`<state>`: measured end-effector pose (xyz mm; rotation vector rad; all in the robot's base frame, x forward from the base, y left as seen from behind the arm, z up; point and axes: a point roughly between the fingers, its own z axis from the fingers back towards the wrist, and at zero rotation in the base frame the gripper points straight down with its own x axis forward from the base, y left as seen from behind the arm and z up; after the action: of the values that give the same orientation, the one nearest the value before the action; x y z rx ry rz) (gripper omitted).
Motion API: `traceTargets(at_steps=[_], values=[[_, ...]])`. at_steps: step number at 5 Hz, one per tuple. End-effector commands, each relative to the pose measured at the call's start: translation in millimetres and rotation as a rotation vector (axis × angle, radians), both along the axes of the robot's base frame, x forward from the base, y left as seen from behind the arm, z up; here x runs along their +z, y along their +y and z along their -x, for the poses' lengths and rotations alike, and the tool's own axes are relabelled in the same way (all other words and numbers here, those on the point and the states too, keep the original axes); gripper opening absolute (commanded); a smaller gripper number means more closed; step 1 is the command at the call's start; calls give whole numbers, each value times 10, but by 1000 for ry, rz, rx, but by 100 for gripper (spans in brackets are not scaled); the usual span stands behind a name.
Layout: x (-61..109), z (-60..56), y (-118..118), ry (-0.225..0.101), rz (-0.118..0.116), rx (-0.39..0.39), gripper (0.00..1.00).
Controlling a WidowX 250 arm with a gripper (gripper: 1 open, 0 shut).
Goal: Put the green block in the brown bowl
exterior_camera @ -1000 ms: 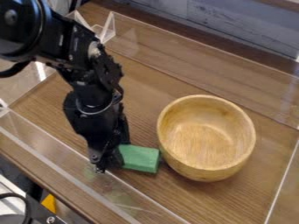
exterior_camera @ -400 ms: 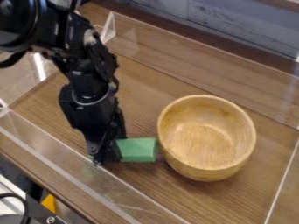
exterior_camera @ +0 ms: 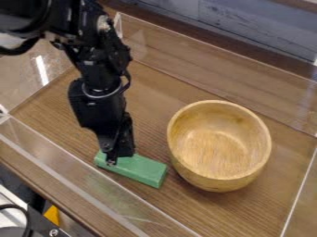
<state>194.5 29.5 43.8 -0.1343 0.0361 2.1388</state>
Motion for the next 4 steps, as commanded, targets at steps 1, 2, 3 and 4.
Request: traceTargets(at_steps=[1, 2, 3, 4], values=[[-27, -120, 53, -31, -9, 7, 100], [-111, -150, 90, -26, -11, 5, 100], [-128, -174, -8, -22, -12, -8, 100], [-146, -199, -109, -19, -12, -23, 100]])
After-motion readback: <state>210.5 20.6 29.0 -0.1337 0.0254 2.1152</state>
